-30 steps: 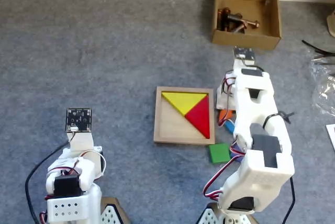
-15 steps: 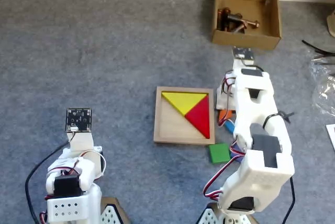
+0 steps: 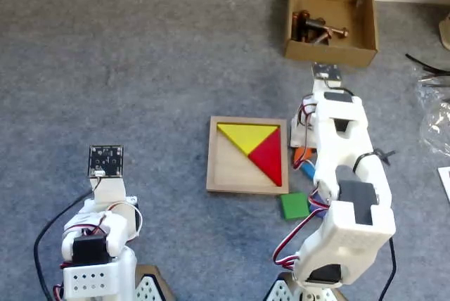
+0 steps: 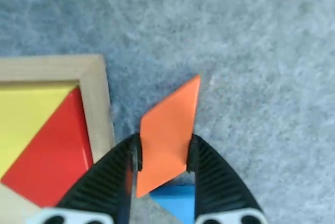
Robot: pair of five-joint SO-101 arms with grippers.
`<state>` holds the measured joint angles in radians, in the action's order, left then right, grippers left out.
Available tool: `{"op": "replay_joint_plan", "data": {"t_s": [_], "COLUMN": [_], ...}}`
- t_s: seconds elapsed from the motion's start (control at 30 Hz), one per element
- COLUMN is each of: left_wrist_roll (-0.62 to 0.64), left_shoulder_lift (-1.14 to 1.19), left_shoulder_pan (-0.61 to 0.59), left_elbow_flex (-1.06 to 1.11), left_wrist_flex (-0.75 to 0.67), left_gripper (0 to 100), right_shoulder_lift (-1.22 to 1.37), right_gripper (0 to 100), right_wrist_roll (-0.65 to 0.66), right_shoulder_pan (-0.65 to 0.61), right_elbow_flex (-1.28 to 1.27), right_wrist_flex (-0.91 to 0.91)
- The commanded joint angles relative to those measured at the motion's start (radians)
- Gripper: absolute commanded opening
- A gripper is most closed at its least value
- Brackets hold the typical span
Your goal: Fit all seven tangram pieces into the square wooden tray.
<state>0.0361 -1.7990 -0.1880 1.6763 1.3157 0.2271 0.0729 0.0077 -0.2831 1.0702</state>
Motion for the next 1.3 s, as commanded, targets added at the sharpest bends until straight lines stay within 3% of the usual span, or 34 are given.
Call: {"op": "replay_joint_plan", "data": {"t_s": [0.0, 0.27, 0.47, 0.83, 1.13, 1.27], "left_wrist_roll": [0.002, 0.002, 0.002, 0.002, 0.002, 0.002], "left_shoulder_lift": [0.007, 0.007, 0.007, 0.007, 0.007, 0.007], "left_shoulder_pan": [-0.008, -0.008, -0.008, -0.008, -0.008, -0.008], "left_elbow_flex": [0.021, 0.021, 0.021, 0.021, 0.021, 0.021], "left_wrist_flex": [0.008, 0.008, 0.008, 0.008, 0.008, 0.008], "left_gripper": [0, 0, 0, 0, 0, 0], "right_shoulder_lift": [-0.038, -0.038, -0.038, -0.039, -0.036, -0.036], "right_gripper": [0.5, 0.5, 0.5, 0.5, 0.5, 0.5], "right_wrist_roll": [0.012, 0.015, 0.169, 0.175, 0.187, 0.316], "right_shoulder_pan": [-0.013, -0.028, -0.084, -0.131, -0.182, -0.225], "right_elbow_flex": [0.110, 0.176, 0.174, 0.194, 0.352, 0.358], "right_wrist_flex": [0.097, 0.166, 0.168, 0.170, 0.371, 0.432]}}
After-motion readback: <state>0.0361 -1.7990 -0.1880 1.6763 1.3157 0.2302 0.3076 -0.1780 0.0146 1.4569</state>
